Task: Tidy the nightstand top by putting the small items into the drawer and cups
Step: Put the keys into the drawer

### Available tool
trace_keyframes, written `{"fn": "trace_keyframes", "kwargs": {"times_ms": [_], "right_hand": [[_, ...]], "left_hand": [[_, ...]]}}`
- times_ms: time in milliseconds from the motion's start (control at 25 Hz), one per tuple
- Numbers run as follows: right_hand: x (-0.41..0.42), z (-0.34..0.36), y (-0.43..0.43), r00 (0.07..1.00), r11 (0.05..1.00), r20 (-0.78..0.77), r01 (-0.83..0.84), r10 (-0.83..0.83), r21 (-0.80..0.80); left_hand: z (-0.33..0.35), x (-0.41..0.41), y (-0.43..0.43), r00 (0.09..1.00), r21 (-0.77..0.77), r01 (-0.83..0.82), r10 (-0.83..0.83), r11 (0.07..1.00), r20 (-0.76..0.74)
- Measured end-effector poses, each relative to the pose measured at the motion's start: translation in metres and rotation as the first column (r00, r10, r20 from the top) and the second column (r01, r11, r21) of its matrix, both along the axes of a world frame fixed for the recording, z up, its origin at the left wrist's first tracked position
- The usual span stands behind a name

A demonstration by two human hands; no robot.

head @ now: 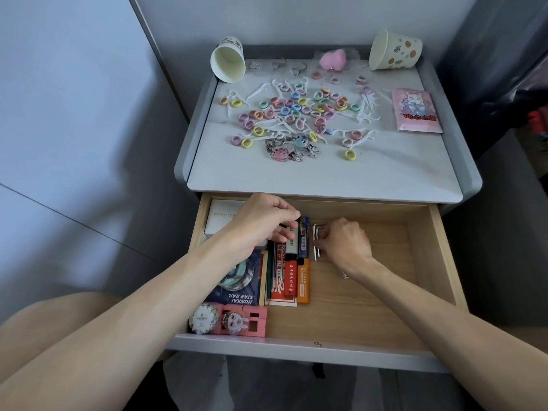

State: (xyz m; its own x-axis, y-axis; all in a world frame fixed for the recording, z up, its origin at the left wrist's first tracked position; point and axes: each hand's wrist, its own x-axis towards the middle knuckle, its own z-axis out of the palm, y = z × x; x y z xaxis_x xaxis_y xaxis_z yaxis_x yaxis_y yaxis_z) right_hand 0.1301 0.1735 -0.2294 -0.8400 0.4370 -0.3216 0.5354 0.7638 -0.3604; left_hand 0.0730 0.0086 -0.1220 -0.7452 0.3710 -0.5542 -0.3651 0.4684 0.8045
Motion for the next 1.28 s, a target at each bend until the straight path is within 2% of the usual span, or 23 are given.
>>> {"fn": "trace_keyframes", "kwargs": {"times_ms": [360, 480, 600, 680, 760, 840, 880, 960, 1040, 1160, 1200, 1280], "right_hand": [[-0.009, 0.002, -0.004, 0.987, 0.998, -0.159, -0.031, 0.022, -0.054], [-0.007, 0.004, -0.003, 0.975, 0.988, -0.220, -0.040, 0.006, -0.150], [-0.002, 0.009, 0.002, 0.970, 0.985, -0.242, -0.040, -0.002, -0.169], [0.005, 0.015, 0.011, 0.983, 0.995, -0.184, -0.041, 0.025, -0.087], [0.017, 0.024, 0.024, 0.992, 0.989, 0.025, -0.128, 0.127, 0.068], [0.034, 0.031, 0.031, 0.939, 0.949, 0.210, -0.299, 0.273, 0.104], [0.041, 0.032, 0.032, 0.910, 0.924, 0.224, -0.373, 0.348, 0.082], [0.050, 0.029, 0.030, 0.886, 0.892, 0.155, -0.450, 0.438, 0.053], [0.050, 0.021, 0.025, 0.918, 0.916, 0.052, -0.395, 0.393, 0.063], [0.038, 0.018, 0.021, 0.990, 0.990, -0.038, -0.137, 0.136, -0.023], [0.035, 0.020, 0.020, 0.993, 0.992, -0.043, -0.116, 0.114, -0.042], [0.033, 0.025, 0.021, 0.974, 0.975, -0.051, -0.222, 0.220, -0.025]], "left_hand": [[-0.001, -0.005, -0.006, 0.998, 0.010, -0.047, 0.047, 0.999, 0.029], [0.001, -0.005, -0.007, 0.998, 0.012, -0.055, 0.054, 0.998, 0.035], [0.002, -0.004, -0.008, 0.998, 0.012, -0.058, 0.057, 0.998, 0.033], [0.003, -0.004, -0.010, 0.998, 0.008, -0.050, 0.050, 0.999, 0.024], [0.004, -0.004, -0.010, 0.999, 0.002, -0.035, 0.035, 0.999, 0.020], [0.005, -0.004, -0.011, 1.000, 0.001, -0.020, 0.020, 1.000, 0.019], [0.006, -0.003, -0.011, 1.000, 0.002, -0.016, 0.016, 1.000, 0.019], [0.005, -0.002, -0.012, 1.000, 0.003, -0.012, 0.012, 1.000, 0.014], [0.005, -0.002, -0.012, 1.000, 0.002, -0.010, 0.010, 1.000, 0.014], [0.004, -0.002, -0.011, 1.000, -0.002, -0.014, 0.014, 1.000, 0.021], [0.004, -0.002, -0.011, 1.000, -0.004, -0.013, 0.013, 1.000, 0.021], [0.004, -0.003, -0.011, 1.000, -0.006, -0.015, 0.015, 1.000, 0.023]]}}
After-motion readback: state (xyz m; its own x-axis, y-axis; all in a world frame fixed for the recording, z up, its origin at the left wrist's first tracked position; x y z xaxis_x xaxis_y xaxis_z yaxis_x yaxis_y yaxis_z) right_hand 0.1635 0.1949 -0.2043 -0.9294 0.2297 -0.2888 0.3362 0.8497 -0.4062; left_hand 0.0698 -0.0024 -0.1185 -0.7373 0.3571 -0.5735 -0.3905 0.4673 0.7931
